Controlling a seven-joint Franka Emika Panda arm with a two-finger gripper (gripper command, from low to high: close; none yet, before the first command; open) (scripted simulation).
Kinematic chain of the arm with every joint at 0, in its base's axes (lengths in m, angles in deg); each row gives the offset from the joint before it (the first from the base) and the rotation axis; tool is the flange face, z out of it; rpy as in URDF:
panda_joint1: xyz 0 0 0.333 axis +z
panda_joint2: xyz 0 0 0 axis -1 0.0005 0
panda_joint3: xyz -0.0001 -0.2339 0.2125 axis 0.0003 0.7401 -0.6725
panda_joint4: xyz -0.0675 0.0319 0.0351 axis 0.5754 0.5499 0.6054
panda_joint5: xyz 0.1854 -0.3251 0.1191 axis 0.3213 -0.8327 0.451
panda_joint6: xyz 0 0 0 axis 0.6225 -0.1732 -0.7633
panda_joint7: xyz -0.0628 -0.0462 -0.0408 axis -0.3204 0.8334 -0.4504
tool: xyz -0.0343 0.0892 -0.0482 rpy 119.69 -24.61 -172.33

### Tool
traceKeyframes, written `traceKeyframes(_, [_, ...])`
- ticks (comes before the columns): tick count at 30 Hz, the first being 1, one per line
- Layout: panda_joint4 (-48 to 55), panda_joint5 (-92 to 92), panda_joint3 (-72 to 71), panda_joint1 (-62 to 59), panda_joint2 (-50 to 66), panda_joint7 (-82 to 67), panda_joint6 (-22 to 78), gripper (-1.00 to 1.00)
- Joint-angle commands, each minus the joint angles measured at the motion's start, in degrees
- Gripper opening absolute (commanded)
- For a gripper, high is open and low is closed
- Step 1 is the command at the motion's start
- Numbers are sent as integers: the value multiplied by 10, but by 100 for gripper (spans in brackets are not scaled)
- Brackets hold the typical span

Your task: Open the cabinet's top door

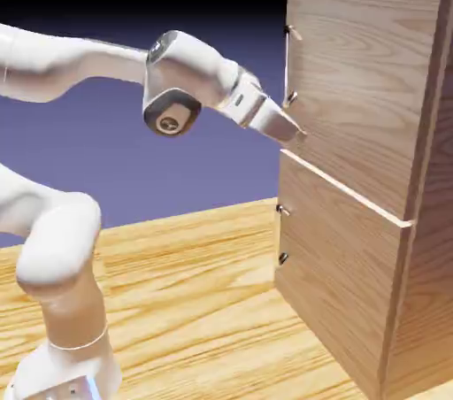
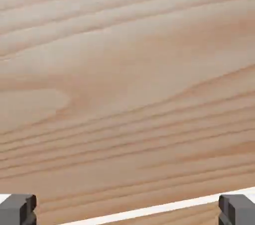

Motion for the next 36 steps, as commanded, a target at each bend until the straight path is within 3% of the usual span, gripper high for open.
traceKeyframes(1, [2,25,-11,-13,-12,-12,6,0])
traceKeyframes(30, [67,746,-318,-375,-355,-357,192,0])
traceKeyframes(36, [134,811,-356,-459,-320,-386,203,0])
